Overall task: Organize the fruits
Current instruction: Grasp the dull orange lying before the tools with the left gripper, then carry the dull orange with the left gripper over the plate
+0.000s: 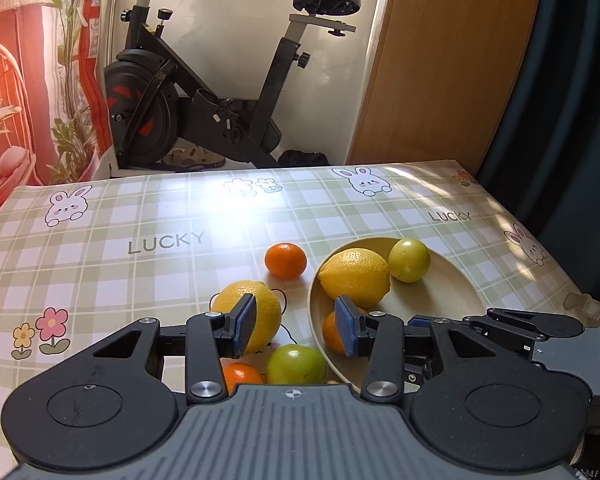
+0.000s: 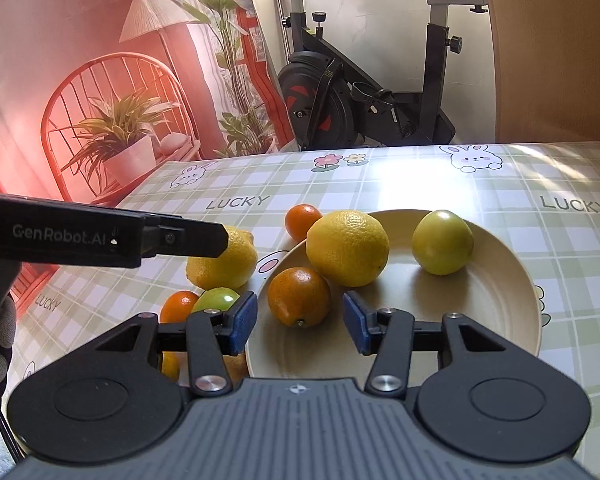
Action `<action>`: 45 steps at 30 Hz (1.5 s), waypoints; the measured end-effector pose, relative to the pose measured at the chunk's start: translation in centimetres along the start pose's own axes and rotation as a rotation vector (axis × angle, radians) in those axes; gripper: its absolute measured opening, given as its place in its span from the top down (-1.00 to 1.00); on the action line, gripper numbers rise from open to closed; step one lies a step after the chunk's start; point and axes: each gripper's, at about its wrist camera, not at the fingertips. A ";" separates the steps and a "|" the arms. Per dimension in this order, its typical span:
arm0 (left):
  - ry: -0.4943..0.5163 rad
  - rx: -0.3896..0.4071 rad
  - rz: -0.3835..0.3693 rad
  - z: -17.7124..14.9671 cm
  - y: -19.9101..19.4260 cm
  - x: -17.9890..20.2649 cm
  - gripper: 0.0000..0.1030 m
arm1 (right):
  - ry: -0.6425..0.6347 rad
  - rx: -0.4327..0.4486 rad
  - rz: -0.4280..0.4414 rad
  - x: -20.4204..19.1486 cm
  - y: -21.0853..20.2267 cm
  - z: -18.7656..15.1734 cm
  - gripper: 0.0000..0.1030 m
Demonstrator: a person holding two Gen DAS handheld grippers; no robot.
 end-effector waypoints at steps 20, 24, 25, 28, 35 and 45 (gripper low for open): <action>-0.213 -0.060 -0.110 -4.7 -1.7 -9.0 0.04 | -0.205 -0.030 0.123 -8.5 0.0 -2.1 -0.07; -0.207 -0.078 -0.139 -5.4 -1.0 -8.2 0.00 | -0.222 -0.059 0.146 -9.3 1.2 -2.4 -0.07; -0.209 -0.085 -0.146 -5.5 -0.8 -8.0 -0.02 | -0.224 -0.066 0.149 -9.4 1.5 -2.5 -0.07; -0.203 -0.120 -0.148 -6.1 0.3 -7.3 -0.03 | -0.220 -0.086 0.160 -9.4 2.3 -2.8 -0.07; -0.194 -0.157 -0.170 -7.2 1.0 -7.0 -0.03 | -0.205 -0.102 0.169 -9.2 3.0 -3.0 -0.06; -0.193 -0.188 -0.160 -7.7 1.5 -6.8 0.13 | -0.190 -0.106 0.183 -9.3 3.3 -3.2 0.04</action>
Point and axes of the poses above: each gripper's, at about its wrist camera, not at the fingertips, and y roughly the way its jaws point, x to its right, z to its top, and after that the axes turned 9 degrees about -y, right-handed
